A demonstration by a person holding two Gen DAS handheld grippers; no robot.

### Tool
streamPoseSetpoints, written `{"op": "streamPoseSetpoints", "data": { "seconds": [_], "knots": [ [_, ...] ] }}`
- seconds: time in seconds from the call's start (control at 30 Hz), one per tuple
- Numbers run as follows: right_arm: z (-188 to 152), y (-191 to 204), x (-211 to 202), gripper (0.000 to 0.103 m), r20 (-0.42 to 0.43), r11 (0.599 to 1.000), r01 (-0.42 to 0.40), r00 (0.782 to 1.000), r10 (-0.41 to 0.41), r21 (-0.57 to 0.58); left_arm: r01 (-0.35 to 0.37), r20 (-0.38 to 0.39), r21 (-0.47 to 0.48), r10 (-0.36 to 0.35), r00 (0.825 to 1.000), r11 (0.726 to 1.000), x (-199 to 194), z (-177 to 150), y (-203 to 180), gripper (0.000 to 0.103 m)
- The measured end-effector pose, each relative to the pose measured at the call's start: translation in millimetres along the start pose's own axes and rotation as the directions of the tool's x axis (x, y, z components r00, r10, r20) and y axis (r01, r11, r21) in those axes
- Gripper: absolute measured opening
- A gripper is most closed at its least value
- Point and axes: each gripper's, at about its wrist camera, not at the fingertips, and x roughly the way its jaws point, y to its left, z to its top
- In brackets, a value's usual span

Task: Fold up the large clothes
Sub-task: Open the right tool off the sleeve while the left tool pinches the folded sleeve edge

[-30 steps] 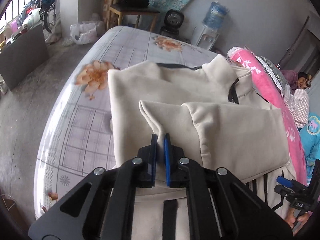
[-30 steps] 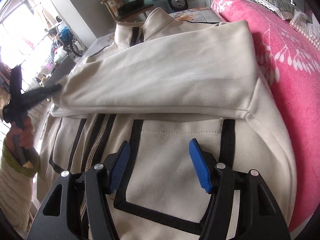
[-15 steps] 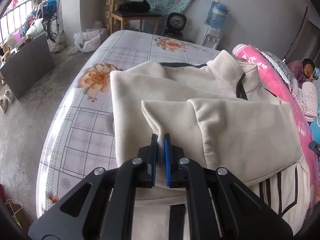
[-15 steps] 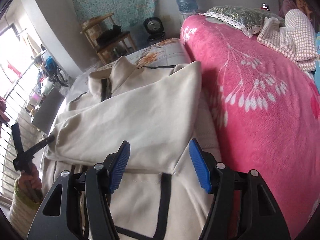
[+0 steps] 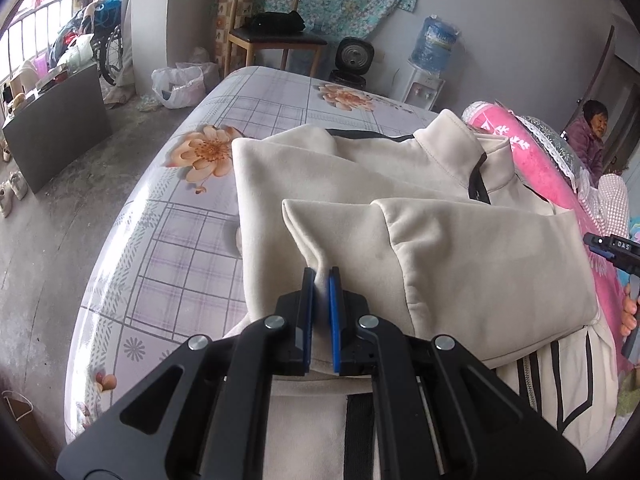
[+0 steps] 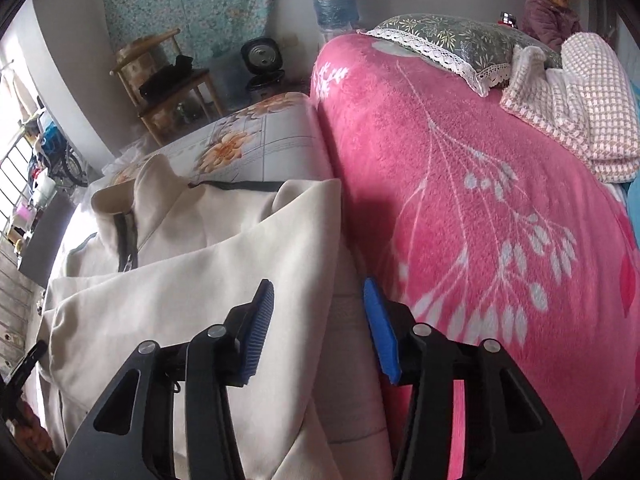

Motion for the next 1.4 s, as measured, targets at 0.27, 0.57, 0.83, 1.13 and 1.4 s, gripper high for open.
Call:
{"op": "streamPoseSetpoints", "data": {
  "seconds": [0.27, 0.57, 0.83, 1.13, 1.4],
  "knots": [
    [5, 6, -12, 0.016, 0.004, 0.993, 0.002, 1.0, -0.002, -0.115, 0.001, -0.017, 0.028, -0.001, 1.0, 1.0, 2, -1, -2, 0.007],
    [-104, 39, -48, 0.056, -0.123, 0.83, -0.044, 0.992, -0.029, -0.557, 0.033, -0.054, -0.015, -0.034, 0.998, 0.999, 13, 0, 4, 0.008],
    [-111, 38, -53, 0.014, -0.061, 0.831, 0.054, 0.993, -0.105, -0.554, 0.041, -0.06, -0.033, -0.043, 0.997, 0.999, 12, -1, 2, 0.008],
    [-108, 27, -49, 0.013, -0.038, 0.872, 0.122, 0.987, -0.158, -0.473, 0.049, -0.076, -0.001, -0.049, 0.996, 0.999, 12, -5, -5, 0.009],
    [-107, 15, -52, 0.036, -0.055, 0.893, 0.193, 0.971, -0.235, -0.406, 0.087, -0.068, -0.014, -0.088, 0.994, 0.996, 11, -11, 2, 0.01]
  ]
}}
